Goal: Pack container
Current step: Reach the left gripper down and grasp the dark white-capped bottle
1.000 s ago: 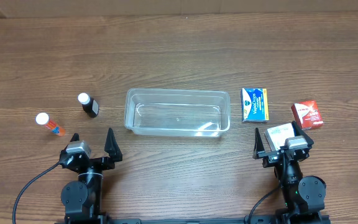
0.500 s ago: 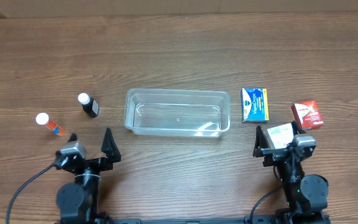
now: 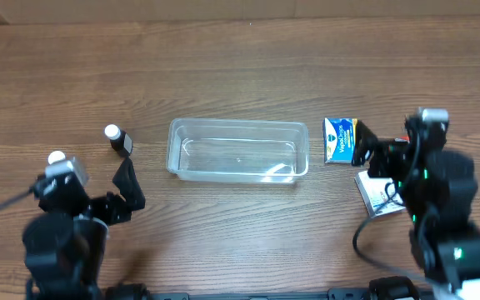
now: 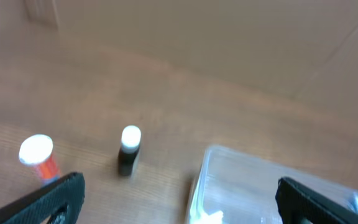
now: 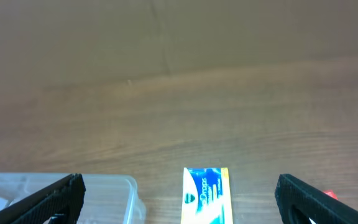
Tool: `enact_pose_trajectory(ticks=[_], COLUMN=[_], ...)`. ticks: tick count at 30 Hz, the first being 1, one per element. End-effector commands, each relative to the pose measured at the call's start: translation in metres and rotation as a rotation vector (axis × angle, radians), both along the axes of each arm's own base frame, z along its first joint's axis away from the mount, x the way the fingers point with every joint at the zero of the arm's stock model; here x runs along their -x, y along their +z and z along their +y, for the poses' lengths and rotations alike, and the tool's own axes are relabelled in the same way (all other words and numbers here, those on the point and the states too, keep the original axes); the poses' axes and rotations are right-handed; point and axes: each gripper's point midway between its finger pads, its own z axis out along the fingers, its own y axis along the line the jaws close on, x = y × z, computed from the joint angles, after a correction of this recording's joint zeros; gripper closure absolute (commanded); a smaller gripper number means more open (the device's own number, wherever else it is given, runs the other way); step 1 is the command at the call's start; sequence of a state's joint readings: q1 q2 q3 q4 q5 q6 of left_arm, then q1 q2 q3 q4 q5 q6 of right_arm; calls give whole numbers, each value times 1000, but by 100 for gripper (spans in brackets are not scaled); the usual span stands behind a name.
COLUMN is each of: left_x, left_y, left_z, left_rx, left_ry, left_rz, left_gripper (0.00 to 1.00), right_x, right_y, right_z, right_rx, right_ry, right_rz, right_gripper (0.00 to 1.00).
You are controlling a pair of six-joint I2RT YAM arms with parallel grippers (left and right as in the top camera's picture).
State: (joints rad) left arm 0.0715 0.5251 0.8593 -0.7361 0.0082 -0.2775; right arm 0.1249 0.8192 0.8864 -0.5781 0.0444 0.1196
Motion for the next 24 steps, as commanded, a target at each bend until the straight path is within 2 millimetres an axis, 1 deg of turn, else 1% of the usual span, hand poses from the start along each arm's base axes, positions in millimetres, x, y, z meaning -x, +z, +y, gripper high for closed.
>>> enact_pose_trajectory(ticks=[1,2,3,6,8,9,11,12,15,19,20,23,24], left_x=[-14,-15,-14,-12,-18,-23,-32,-38,-54,-77,-82,-98,-106], left_y=[8,6,4,10,18,22,23,19,-5,-50,-58,-85,-97], left_z=[4,4,4,1,1,2,6,9,18,35,38,43,42], left_rx=[-44,-57,-73,-68,-119,-141,-152,-158,-149,-121,-122,-116,-107], left_ry=[-12,-23,-42,-70,-104,-114,-98,-86,-65,-50,-52,-75,-93], left_rz=[163,227,323,419,420,408,407,422,520,681,707,772,797], left_gripper=[0,0,0,0,0,0,0,0,0,0,0,0,0], right_x=[-15,-16,-14,-1,5,5,5,6,8,16,17,17,18], right_y=[-5,-15,-32,-55,-59,-58,-59,-60,-62,-66,-66,-66,-66], right_z=[-1,0,1,-3,-10,-10,-11,-13,-29,-72,-78,-86,-89], right_rx=[18,26,30,55,80,77,75,71,34,-60,-76,-137,-145], right_ry=[-13,-10,-12,-17,-52,-54,-58,-66,-152,-326,-347,-359,-368], right_rz=[141,212,310,432,460,458,461,465,485,511,512,507,507], right_gripper=[0,0,0,0,0,0,0,0,0,0,0,0,0])
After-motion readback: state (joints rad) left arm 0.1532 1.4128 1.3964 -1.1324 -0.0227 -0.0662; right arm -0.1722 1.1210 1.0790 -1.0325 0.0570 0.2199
